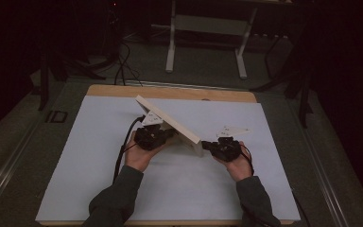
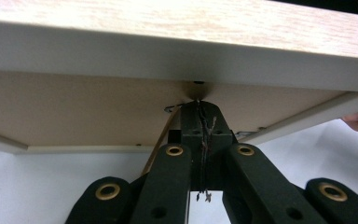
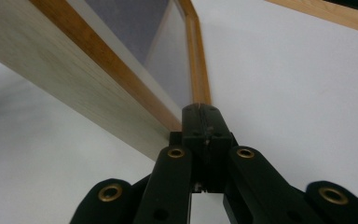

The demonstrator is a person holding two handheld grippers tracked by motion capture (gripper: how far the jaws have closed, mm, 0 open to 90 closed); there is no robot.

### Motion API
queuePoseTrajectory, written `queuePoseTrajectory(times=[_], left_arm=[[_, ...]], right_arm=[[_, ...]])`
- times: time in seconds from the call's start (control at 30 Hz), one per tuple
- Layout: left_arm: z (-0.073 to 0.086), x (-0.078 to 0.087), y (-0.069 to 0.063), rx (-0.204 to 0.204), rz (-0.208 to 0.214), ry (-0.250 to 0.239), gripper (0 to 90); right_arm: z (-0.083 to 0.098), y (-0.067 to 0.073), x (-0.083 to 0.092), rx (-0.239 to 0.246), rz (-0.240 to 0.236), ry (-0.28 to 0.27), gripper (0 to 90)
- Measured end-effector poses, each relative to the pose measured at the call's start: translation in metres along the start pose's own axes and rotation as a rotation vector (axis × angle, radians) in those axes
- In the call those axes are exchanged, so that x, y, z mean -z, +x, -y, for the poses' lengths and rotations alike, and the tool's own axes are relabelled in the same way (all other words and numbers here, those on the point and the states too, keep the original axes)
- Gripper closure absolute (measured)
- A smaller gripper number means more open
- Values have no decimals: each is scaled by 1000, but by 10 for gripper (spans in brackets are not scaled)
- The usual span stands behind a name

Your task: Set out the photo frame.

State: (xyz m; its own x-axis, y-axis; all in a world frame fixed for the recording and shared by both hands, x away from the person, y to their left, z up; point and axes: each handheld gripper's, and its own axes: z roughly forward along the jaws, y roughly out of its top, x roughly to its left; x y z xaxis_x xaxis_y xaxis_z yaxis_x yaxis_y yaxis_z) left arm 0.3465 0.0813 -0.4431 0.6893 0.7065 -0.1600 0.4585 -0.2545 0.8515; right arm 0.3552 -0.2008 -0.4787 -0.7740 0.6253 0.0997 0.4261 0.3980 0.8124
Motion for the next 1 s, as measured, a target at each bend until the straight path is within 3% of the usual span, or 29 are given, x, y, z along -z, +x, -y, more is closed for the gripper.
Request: queuePoseTrajectory(times=[1.0], left_arm=[[4, -7, 10, 14, -16, 27, 900]], right_arm=[[-7, 24, -9, 90, -66, 30, 900]])
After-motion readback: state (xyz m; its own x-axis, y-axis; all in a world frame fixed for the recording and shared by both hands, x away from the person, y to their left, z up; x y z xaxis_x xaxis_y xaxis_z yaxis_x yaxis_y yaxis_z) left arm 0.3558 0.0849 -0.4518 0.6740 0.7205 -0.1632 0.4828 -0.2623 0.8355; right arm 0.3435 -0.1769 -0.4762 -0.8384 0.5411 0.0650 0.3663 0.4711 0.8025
